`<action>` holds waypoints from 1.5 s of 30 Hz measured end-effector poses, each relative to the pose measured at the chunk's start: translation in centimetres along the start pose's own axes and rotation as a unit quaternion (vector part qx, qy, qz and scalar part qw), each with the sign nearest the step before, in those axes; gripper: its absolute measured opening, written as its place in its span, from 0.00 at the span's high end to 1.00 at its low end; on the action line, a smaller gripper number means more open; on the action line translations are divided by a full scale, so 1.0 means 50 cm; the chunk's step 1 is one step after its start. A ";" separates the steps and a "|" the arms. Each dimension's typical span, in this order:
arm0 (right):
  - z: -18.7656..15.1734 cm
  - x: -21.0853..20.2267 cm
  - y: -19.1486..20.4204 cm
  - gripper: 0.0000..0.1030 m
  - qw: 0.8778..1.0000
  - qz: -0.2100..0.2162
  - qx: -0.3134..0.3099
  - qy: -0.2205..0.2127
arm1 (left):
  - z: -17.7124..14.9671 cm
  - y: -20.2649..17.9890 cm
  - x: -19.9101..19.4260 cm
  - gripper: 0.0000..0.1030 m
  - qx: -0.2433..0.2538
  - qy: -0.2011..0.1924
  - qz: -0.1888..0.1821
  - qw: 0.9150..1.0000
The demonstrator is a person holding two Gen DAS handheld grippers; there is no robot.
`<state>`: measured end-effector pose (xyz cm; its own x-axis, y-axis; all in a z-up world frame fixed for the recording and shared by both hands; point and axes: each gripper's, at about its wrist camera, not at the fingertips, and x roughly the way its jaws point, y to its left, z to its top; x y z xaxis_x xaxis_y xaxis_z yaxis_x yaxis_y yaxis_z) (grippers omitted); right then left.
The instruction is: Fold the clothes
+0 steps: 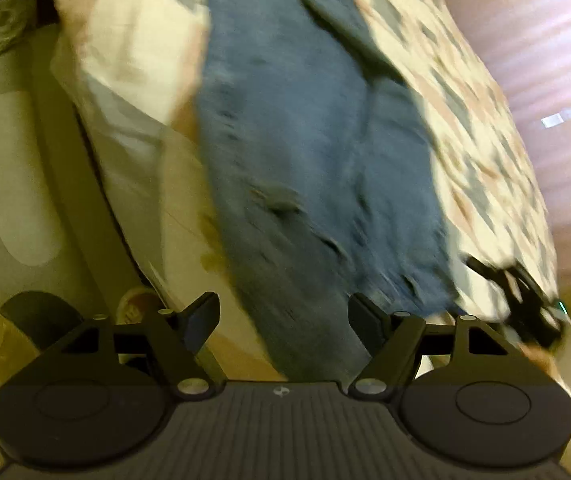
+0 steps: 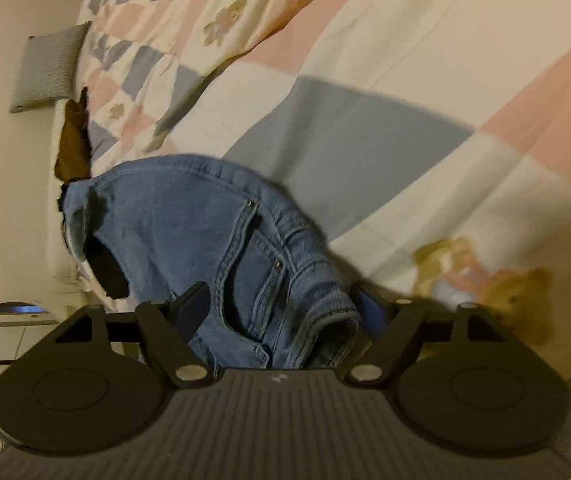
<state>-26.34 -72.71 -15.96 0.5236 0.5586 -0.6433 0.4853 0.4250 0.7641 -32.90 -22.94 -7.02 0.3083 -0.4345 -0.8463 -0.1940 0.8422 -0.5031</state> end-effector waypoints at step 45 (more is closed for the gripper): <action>0.153 -0.507 -0.172 0.18 0.888 -0.380 -0.097 -0.240 | -0.438 -0.669 0.267 0.59 0.435 0.296 -0.192 0.828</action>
<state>-38.43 -95.96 -6.60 0.3563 -0.2907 -0.8880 0.7213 0.6897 0.0637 -42.70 -63.90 -5.36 -0.3684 -0.5876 -0.7204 0.6372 0.4047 -0.6559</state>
